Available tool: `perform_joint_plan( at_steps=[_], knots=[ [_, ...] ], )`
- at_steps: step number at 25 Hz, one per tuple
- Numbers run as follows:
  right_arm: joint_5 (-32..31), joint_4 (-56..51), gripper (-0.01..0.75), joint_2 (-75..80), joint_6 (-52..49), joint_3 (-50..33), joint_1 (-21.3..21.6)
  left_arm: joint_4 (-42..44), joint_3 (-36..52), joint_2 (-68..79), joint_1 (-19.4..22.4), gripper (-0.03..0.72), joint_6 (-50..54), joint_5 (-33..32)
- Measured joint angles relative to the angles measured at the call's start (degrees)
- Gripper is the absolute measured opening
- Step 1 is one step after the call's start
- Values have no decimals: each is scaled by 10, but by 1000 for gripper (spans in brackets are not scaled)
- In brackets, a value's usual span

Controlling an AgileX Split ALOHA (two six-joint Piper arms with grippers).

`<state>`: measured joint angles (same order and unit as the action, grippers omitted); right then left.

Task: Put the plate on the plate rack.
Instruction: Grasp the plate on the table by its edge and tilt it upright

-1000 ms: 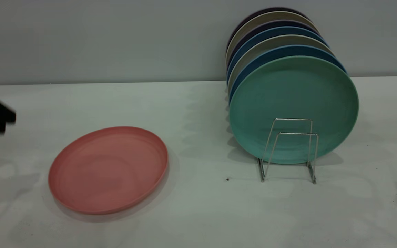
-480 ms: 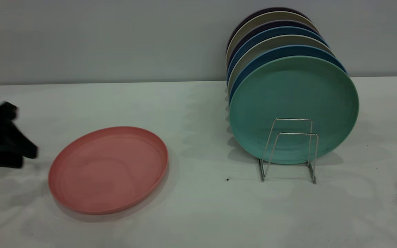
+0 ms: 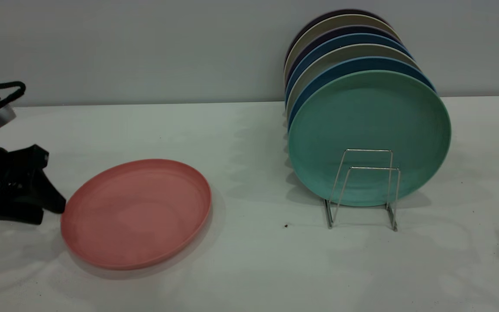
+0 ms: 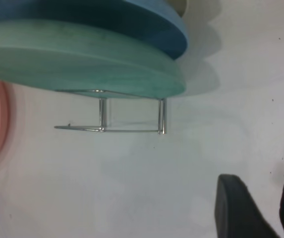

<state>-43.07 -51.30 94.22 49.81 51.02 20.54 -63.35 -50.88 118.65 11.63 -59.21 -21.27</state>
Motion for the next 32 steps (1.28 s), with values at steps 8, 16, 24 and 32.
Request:
perform_joint_plan(
  at_steps=[8, 16, 24, 32],
  knots=[
    [0, -7, 240, 0, 7, 0, 0, -23, 0, 30, 0, 405, 1, 12],
    [0, -7, 240, 0, 11, 0, 0, -138, 0, 39, 0, 391, -99, 9],
    [0, -17, 240, 0, 17, 0, 0, -148, 0, 50, 0, 277, -117, 9],
    [-2, -19, 240, 0, 20, 0, 0, -151, -5, 74, 0, 250, -117, 7]
  ],
)
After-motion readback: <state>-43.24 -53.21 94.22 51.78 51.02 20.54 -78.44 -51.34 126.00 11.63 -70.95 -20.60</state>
